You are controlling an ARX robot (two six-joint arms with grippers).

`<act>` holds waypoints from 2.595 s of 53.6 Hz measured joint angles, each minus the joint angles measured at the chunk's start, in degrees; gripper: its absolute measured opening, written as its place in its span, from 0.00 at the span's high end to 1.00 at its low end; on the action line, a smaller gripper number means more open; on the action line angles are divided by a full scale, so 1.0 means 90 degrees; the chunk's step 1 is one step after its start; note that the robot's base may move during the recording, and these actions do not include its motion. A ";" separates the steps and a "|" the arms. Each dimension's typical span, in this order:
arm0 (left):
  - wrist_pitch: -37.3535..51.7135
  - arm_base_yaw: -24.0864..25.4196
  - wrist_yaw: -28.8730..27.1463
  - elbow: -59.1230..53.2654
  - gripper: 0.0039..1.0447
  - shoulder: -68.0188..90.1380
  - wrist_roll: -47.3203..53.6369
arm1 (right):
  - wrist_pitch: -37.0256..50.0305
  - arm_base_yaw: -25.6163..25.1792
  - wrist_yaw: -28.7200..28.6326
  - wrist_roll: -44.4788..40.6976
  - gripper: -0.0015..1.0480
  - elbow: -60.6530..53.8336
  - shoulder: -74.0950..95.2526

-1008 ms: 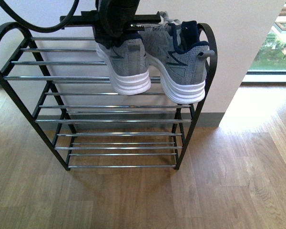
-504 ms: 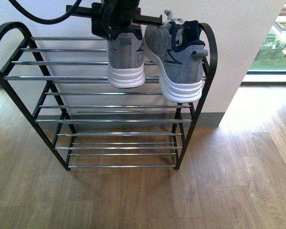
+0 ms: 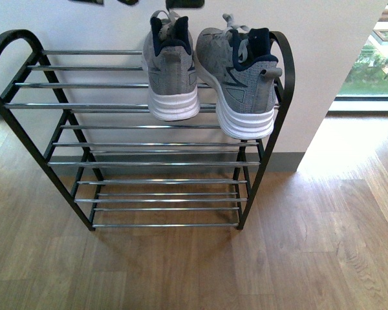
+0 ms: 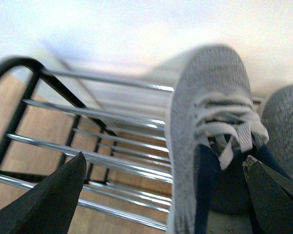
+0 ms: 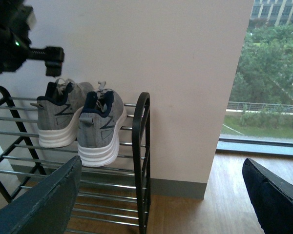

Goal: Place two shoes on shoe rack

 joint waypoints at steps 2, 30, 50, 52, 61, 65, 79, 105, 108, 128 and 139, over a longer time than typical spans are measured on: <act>0.0410 -0.0022 -0.0250 -0.0369 0.09 -0.0355 0.0270 | 0.0000 0.0000 0.0000 0.0000 0.09 0.0000 0.0000; 0.6487 0.1132 0.1666 -0.7572 0.51 -0.5870 0.2506 | 0.0000 0.0000 0.0000 0.0002 0.09 0.0000 0.0000; 0.6584 0.1957 0.2596 -0.9627 0.99 -0.7633 0.2414 | 0.0000 0.0000 -0.0002 0.0002 0.09 0.0000 0.0000; 0.6543 0.2045 0.2669 -0.9751 0.99 -0.7808 0.2414 | 0.0000 0.0000 -0.0002 0.0000 0.09 0.0000 0.0000; 0.6278 0.2300 0.2939 -1.0188 0.99 -0.8454 0.2414 | 0.0000 0.0000 -0.0002 0.0000 0.09 0.0000 0.0000; 0.6137 0.2390 0.3011 -1.0314 0.99 -0.8726 0.2414 | 0.0000 0.0000 -0.0002 0.0002 0.09 0.0000 0.0000; 0.5498 0.3031 0.3621 -1.0659 0.99 -0.9719 0.2412 | 0.0000 0.0000 -0.0002 0.0000 0.09 0.0000 0.0000; 0.4595 0.3033 0.3660 -1.0972 0.99 -1.1043 0.2414 | 0.0000 0.0000 0.0000 0.0002 0.09 0.0000 0.0000; 0.4374 0.3033 0.3660 -1.0972 0.99 -1.1273 0.2414 | 0.0000 0.0000 0.0000 0.0002 0.09 0.0000 0.0000; 0.3332 0.3033 0.3660 -1.0972 0.99 -1.2332 0.2414 | 0.0000 0.0000 -0.0002 0.0002 0.09 0.0000 0.0000; 0.3007 0.3033 0.3660 -1.0972 0.99 -1.2662 0.2414 | 0.0000 0.0000 0.0000 0.0002 0.09 0.0000 0.0000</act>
